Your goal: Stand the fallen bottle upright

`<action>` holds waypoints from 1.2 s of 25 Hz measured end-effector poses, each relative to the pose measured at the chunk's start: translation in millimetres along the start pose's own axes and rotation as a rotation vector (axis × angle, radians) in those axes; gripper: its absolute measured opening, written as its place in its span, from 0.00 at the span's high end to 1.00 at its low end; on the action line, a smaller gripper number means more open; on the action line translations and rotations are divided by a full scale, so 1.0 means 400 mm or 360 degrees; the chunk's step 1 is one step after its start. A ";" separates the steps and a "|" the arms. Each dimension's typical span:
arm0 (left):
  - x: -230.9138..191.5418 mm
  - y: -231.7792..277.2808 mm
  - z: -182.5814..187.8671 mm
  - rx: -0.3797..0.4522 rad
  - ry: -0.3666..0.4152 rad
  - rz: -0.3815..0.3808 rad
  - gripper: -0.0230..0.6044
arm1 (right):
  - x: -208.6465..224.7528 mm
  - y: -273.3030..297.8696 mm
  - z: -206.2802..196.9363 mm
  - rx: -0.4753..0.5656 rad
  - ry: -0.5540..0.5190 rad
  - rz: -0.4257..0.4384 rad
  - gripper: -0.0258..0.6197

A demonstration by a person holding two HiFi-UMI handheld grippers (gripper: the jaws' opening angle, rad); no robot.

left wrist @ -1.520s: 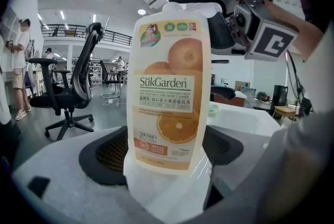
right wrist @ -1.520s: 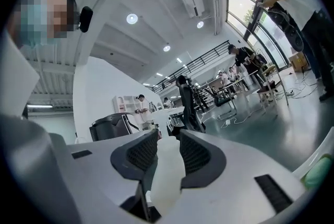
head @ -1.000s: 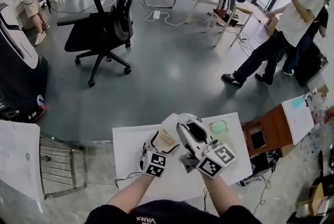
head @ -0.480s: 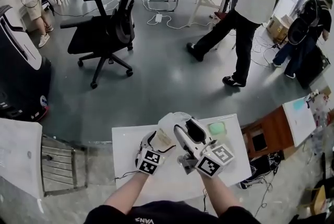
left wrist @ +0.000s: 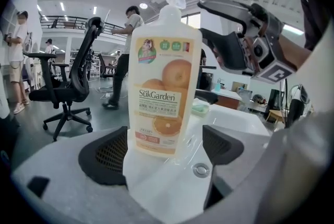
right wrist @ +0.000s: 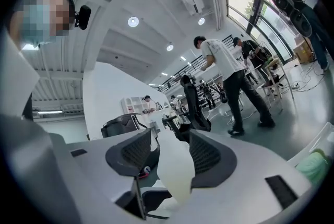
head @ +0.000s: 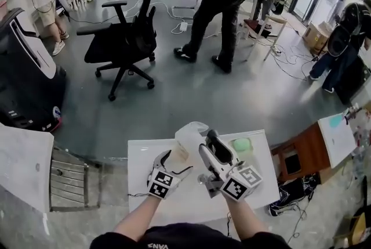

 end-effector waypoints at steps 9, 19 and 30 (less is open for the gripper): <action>0.062 -0.109 0.032 0.0077 -0.0022 0.0155 0.26 | 0.002 -0.131 -0.028 -0.0040 -0.0046 -0.0034 0.77; 0.199 -0.251 0.060 0.0262 -0.0073 0.0452 0.79 | 0.024 -0.295 -0.045 -0.0084 -0.0042 0.0016 0.95; 0.350 -0.401 0.076 0.0320 -0.0121 0.0503 0.92 | 0.032 -0.413 -0.103 -0.0227 -0.0001 0.0084 0.96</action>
Point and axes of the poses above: the fingertips, and each gripper's own axes: y forward along the fingers, x to its right, z out of its top, the point moved 7 cm from there along -y, backward along the fingers, and after that the axes turned 6 degrees about y, right-handed, at the moved point
